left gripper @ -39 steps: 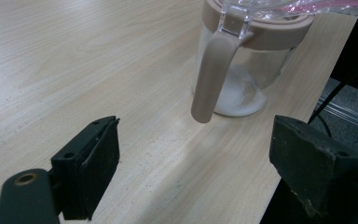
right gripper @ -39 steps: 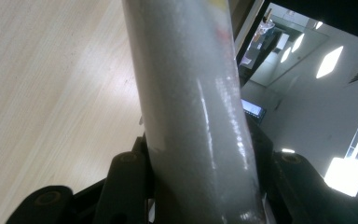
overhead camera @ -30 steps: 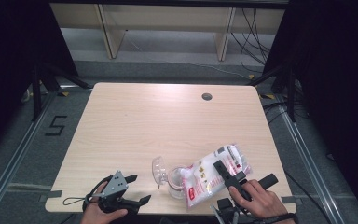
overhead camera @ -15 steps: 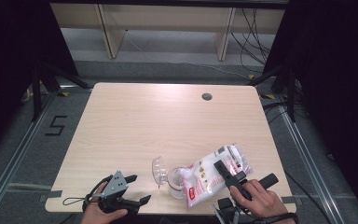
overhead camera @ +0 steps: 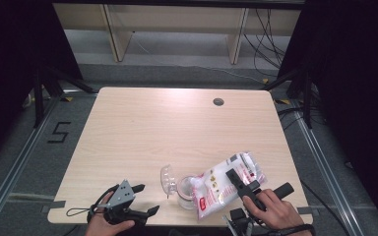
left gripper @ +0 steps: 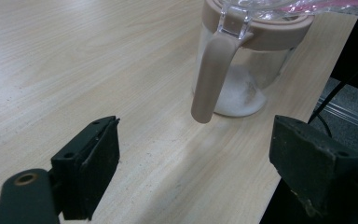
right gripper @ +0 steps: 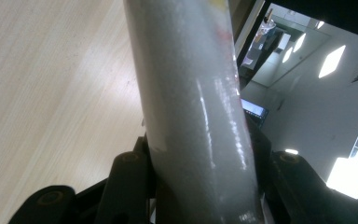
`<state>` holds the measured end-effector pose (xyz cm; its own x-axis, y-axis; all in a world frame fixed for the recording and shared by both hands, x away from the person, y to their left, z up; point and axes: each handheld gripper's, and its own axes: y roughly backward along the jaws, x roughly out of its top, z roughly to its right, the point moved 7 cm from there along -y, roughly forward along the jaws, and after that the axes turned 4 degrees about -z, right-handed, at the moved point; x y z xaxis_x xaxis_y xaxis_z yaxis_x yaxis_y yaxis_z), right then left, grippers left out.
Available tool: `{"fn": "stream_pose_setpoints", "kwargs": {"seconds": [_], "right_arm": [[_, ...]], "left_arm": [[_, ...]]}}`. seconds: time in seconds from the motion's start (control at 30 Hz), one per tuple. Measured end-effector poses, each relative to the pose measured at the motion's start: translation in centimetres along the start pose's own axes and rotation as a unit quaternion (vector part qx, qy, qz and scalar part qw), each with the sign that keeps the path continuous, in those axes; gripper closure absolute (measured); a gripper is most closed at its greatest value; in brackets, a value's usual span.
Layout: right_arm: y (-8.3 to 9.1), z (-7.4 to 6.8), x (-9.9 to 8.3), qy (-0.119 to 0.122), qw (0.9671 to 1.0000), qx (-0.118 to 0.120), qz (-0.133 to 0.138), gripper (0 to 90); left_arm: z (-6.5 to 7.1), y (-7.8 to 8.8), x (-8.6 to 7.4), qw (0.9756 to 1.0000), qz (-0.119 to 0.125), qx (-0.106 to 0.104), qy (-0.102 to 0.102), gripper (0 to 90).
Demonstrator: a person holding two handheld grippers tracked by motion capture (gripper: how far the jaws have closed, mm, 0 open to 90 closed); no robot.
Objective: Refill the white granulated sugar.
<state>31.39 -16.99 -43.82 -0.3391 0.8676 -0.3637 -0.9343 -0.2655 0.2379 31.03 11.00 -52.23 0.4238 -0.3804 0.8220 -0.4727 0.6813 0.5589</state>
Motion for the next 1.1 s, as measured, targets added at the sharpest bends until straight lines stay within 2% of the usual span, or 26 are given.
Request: {"fn": "stream_pose_setpoints", "kwargs": {"seconds": [1.1], "right_arm": [[-0.05, -0.07, -0.10, -0.002, 1.0000, 0.005, 0.000, 64.7]], "left_arm": [[-0.05, 0.07, 0.01, 1.0000, -0.002, 0.004, -0.003, 15.9]]}}
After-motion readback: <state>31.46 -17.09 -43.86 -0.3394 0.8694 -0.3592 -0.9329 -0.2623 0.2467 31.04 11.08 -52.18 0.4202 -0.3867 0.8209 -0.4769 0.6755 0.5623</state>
